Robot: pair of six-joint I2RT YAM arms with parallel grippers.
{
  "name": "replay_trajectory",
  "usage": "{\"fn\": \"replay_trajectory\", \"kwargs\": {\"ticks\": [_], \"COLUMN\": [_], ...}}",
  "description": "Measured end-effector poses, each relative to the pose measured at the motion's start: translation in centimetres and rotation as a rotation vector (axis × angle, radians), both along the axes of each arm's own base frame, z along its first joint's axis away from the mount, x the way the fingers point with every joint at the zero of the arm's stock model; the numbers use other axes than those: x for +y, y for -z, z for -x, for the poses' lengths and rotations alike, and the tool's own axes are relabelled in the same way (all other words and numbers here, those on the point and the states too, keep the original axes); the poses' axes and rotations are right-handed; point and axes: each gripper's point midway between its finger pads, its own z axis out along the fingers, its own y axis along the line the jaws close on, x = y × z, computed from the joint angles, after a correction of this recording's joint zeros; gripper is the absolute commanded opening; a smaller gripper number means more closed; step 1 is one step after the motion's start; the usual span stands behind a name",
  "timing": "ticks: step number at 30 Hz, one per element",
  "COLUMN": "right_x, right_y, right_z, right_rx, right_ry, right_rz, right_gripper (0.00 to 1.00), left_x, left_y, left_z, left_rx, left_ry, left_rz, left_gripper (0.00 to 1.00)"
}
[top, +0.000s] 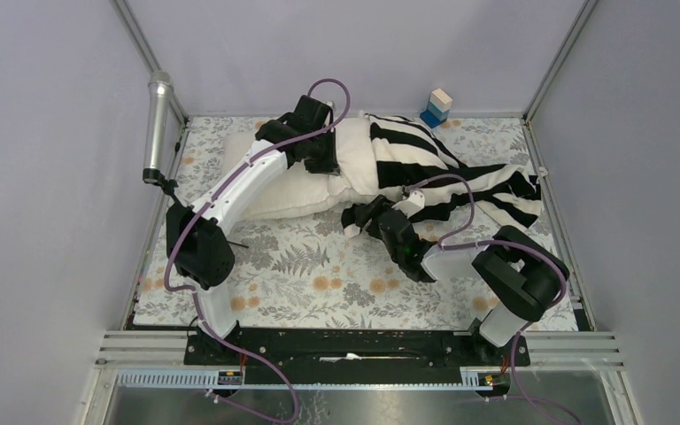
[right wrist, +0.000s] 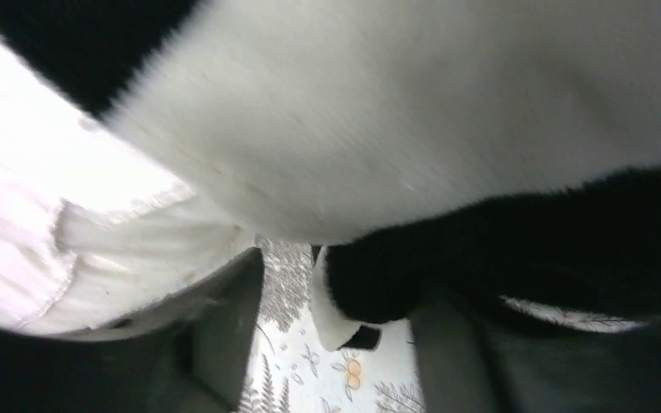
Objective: Put the pillow into the pillowcase
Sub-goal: Stuff the pillow into the pillowcase.
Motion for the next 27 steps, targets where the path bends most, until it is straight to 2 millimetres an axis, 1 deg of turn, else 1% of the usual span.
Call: {"fn": "replay_trajectory", "kwargs": {"ticks": [2,3,6,8,10,11,13,18,20,21,22,23,24,25,26,27], "right_x": [0.1,0.0,-0.8,-1.8,-2.9,-3.5,-4.2,-4.8,-5.1,-5.1,-5.0,-4.8,-4.6,-4.2,-3.9,-3.9], "right_y": [-0.9,-1.3,-2.9,-4.8,-7.2,-8.8,-11.7,-21.1,-25.0,-26.6,-27.8,-28.8,-29.6,-29.9,-29.7,-28.8], "right_z": [-0.8,-1.0,-0.9,-0.3,0.5,1.1,2.2,5.7,6.5,6.5,6.2,5.8,4.9,3.8,2.3,0.3], "right_rx": [-0.021,-0.031,-0.036,-0.044,-0.059,-0.065,-0.076,-0.096,-0.103,-0.109,-0.104,-0.099,-0.089,-0.075,-0.056,-0.021], "right_ry": [0.006,0.007,0.005,0.000,-0.010,-0.017,-0.036,-0.143,-0.174,-0.180,-0.187,-0.193,-0.203,-0.221,-0.230,-0.229], "right_rz": [0.022,0.040,0.107,0.152,0.191,0.218,0.261,0.344,0.362,0.370,0.395,0.412,0.421,0.415,0.408,0.408], "right_gripper": [0.05,0.00,0.00,0.00,0.00,0.00,0.00,0.00,0.00,0.00,0.00,0.00,0.00,0.00,0.00,0.00], "left_x": [-0.2,-0.4,-1.4,-2.3,-3.1,-3.5,-4.1,-5.0,-5.0,-5.1,-5.1,-5.1,-5.0,-4.9,-4.6,-4.5], "left_y": [-0.2,-0.2,-0.1,-0.2,-0.8,-1.4,-3.2,-9.1,-11.4,-12.4,-13.4,-14.2,-15.0,-15.0,-14.9,-14.6], "left_z": [0.2,0.3,1.0,1.9,3.1,3.7,5.4,10.4,11.1,11.1,11.0,10.6,9.6,8.8,7.5,5.9], "left_rx": [-0.010,-0.015,-0.033,-0.050,-0.076,-0.092,-0.137,-0.222,-0.238,-0.240,-0.237,-0.228,-0.214,-0.204,-0.187,-0.175], "left_ry": [0.011,0.018,0.045,0.069,0.093,0.104,0.127,0.185,0.189,0.189,0.190,0.191,0.179,0.171,0.158,0.144], "left_rz": [-0.012,-0.019,-0.048,-0.071,-0.091,-0.097,-0.098,-0.058,-0.024,-0.004,0.027,0.065,0.110,0.127,0.147,0.173], "left_gripper": [0.00,0.00,0.00,0.00,0.00,0.00,0.00,0.00,0.00,0.00,0.02,0.08,0.21,0.23,0.25,0.28]}}
